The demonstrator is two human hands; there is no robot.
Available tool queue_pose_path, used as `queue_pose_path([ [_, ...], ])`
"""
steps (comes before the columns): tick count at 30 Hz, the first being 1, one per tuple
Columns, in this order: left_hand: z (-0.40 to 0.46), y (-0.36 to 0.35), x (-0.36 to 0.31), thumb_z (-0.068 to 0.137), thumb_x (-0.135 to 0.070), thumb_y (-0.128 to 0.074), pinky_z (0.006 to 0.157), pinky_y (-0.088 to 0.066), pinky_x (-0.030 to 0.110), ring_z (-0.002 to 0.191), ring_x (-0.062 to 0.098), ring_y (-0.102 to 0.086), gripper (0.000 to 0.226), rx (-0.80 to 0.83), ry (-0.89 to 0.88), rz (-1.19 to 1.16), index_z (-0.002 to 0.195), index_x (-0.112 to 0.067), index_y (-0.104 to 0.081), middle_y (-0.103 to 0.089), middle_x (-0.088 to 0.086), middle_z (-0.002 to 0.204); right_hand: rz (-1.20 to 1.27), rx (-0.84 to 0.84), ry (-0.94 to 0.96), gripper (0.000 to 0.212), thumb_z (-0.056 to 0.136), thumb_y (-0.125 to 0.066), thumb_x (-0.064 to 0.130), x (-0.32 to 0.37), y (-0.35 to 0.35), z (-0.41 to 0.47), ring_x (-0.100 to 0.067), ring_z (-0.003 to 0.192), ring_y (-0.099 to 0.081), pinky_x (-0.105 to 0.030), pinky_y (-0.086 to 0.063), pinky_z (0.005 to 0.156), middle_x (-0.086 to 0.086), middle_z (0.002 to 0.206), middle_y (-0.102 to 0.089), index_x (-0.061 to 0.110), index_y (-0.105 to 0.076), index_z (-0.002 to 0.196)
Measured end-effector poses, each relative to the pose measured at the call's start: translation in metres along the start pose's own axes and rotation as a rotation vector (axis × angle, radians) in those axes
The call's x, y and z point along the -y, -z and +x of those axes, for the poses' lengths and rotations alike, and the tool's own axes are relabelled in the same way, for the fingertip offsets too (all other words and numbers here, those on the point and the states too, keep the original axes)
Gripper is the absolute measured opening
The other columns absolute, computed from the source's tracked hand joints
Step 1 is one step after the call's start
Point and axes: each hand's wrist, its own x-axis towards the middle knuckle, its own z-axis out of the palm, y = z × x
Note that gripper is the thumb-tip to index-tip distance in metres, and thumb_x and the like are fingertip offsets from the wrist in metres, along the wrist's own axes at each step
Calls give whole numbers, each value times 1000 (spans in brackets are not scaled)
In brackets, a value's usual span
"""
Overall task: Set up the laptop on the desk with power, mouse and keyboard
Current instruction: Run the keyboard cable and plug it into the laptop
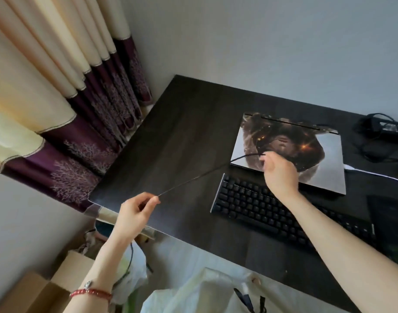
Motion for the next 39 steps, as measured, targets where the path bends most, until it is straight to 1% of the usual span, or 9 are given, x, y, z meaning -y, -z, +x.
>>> queue_pose_path([
  [6, 47, 8, -101, 91, -23, -55, 47, -30, 14, 45, 5, -40, 19, -43, -221, -21, 77, -32, -65, -52, -11, 54, 10, 139, 474, 64, 90, -51, 19, 54, 21, 25, -21, 140, -21, -47, -14, 115, -5, 153, -24, 16, -17, 145],
  [8, 63, 11, -147, 90, -21, -56, 58, -41, 19, 56, 5, -53, 19, -69, -306, -32, 78, -31, -67, -63, -14, 65, 17, 37, 700, 54, 91, -51, 21, 82, 41, 36, -22, 135, -32, -48, -16, 113, -7, 144, -40, 15, -31, 140],
  [11, 81, 21, -213, 90, -21, -57, 75, -48, 31, 77, 18, -65, 16, -126, -415, -12, 86, -20, -73, -73, -3, 84, 66, -262, 950, 21, 85, -57, 13, 102, 86, 59, -28, 86, -66, -40, -49, 85, -9, 94, -70, 5, -64, 104],
  [13, 93, 25, -249, 89, -23, -58, 75, -48, 31, 76, 16, -65, 16, -125, -489, 23, 88, -18, -73, -73, 2, 84, 133, -417, 886, 14, 84, -56, 10, 101, 116, 79, -29, 66, -68, -33, -53, 63, -8, 79, -73, 4, -67, 90],
  [19, 137, 33, -303, 88, -23, -60, 41, -30, 6, 38, -4, -41, 13, -194, -452, -154, 86, -15, -71, -52, -19, 44, 482, -605, 212, 23, 95, -36, 14, 44, 190, 158, -32, 78, -63, -28, -35, 64, -9, 90, -69, 11, -58, 100],
  [26, 206, 38, -362, 87, -23, -61, 74, -36, 24, 77, 13, -51, 18, -416, -494, 146, 97, -12, -72, -56, 1, 84, 535, -231, 232, 24, 93, -41, 8, 14, 195, 177, -14, 68, -59, -26, -46, 68, 0, 75, -63, 8, -65, 91],
  [29, 224, 48, -412, 88, -26, -59, 65, -37, 26, 66, 15, -53, 17, -534, -509, -23, 91, -16, -72, -62, 2, 71, 598, -187, 296, 22, 94, -43, 9, 32, 215, 184, -7, 71, -61, -13, -49, 69, 4, 77, -63, 8, -64, 100],
  [32, 225, 48, -448, 87, -22, -58, 57, -46, 23, 46, 8, -55, 16, -303, -612, -269, 76, -21, -68, -55, -3, 51, 728, -108, 369, 27, 94, -46, 21, 60, 235, 183, -7, 83, -64, -19, -49, 79, 6, 91, -66, 16, -55, 118],
  [39, 232, 30, -440, 90, -30, -54, 64, -52, 21, 66, 13, -65, 28, 167, -575, -478, 73, -14, -69, -67, 4, 70, 770, 239, 469, 71, 80, -64, 44, 95, 247, 184, -6, 114, -51, -29, -40, 97, 9, 120, -55, 30, -29, 140],
])
